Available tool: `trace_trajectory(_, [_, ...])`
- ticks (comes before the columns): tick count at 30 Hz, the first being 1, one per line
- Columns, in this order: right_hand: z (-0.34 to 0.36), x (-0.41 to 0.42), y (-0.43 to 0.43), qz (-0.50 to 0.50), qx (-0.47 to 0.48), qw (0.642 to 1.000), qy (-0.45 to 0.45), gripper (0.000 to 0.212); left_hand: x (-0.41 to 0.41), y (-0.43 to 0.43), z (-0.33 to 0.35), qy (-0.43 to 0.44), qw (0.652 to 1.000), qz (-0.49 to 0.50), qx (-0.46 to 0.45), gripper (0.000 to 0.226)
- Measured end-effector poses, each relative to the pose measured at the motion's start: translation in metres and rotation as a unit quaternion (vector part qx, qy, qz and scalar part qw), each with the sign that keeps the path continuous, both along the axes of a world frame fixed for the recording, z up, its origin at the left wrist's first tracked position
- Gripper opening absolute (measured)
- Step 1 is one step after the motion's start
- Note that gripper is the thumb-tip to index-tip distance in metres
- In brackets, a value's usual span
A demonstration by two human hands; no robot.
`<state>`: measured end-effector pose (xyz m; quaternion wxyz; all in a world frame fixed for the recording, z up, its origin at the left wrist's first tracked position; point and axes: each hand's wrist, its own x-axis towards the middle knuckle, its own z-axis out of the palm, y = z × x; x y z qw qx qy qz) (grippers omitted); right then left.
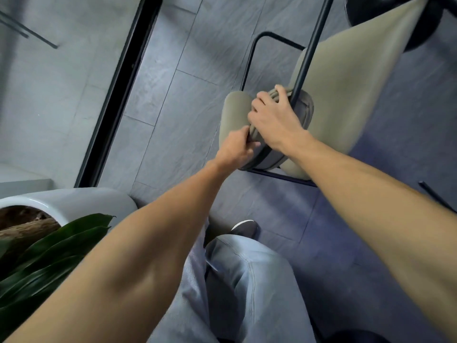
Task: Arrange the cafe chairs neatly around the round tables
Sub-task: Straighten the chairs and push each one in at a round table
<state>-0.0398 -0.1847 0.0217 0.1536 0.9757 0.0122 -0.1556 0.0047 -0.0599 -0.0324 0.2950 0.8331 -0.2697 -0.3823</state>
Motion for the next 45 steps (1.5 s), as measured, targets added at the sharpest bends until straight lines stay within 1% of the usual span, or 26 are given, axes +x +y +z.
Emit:
trace_trajectory(4, [0.035,0.004,-0.026,-0.025,0.003,0.999,-0.024,0.028,0.017,-0.025,0.034,-0.028,0.998,-0.052,0.006,0.025])
trace_trajectory(8, [0.074,-0.004,-0.045,-0.049,0.022,0.998,-0.044,0.028,0.021,-0.043,0.074,-0.084,0.991,-0.1,0.005,0.02])
trace_trajectory(13, [0.121,-0.009,-0.054,-0.109,0.048,0.99,-0.071,0.03,0.037,-0.056,0.135,-0.144,0.975,-0.169,0.024,0.02])
trace_trajectory(19, [0.17,-0.012,-0.058,-0.206,0.059,0.968,-0.132,0.04,0.059,-0.076,0.214,-0.204,0.945,-0.254,0.028,0.03])
trace_trajectory(23, [0.191,-0.03,-0.069,-0.272,0.066,0.946,-0.164,0.047,0.053,-0.1,0.247,-0.252,0.909,-0.331,0.032,0.031])
trace_trajectory(25, [0.198,-0.047,-0.076,-0.294,0.061,0.939,-0.17,0.049,0.039,-0.111,0.256,-0.263,0.897,-0.355,0.03,0.028])
trace_trajectory(27, [0.202,-0.067,-0.082,-0.307,0.059,0.934,-0.172,0.05,0.022,-0.119,0.26,-0.257,0.893,-0.37,0.021,0.019])
trace_trajectory(29, [0.206,-0.087,-0.085,-0.313,0.057,0.933,-0.168,0.051,0.004,-0.122,0.26,-0.233,0.899,-0.371,0.01,0.013])
trace_trajectory(32, [0.214,-0.111,-0.086,-0.325,0.047,0.934,-0.142,0.046,-0.023,-0.124,0.258,-0.216,0.902,-0.375,0.002,0.02])
trace_trajectory(35, [0.226,-0.135,-0.084,-0.335,0.033,0.937,-0.096,0.038,-0.05,-0.128,0.258,-0.222,0.892,-0.394,-0.009,0.028])
trace_trajectory(37, [0.233,-0.153,-0.083,-0.326,0.009,0.943,-0.058,0.035,-0.065,-0.129,0.258,-0.209,0.887,-0.412,-0.016,0.031])
trace_trajectory(40, [0.236,-0.177,-0.076,-0.33,-0.027,0.944,0.004,0.035,-0.089,-0.129,0.254,-0.179,0.873,-0.453,-0.017,0.026])
trace_trajectory(43, [0.231,-0.194,-0.067,-0.337,-0.021,0.941,0.024,0.028,-0.108,-0.127,0.247,-0.168,0.861,-0.48,-0.03,0.027])
trace_trajectory(45, [0.227,-0.198,-0.06,-0.336,0.004,0.941,0.047,0.025,-0.109,-0.124,0.241,-0.168,0.842,-0.512,-0.014,0.028])
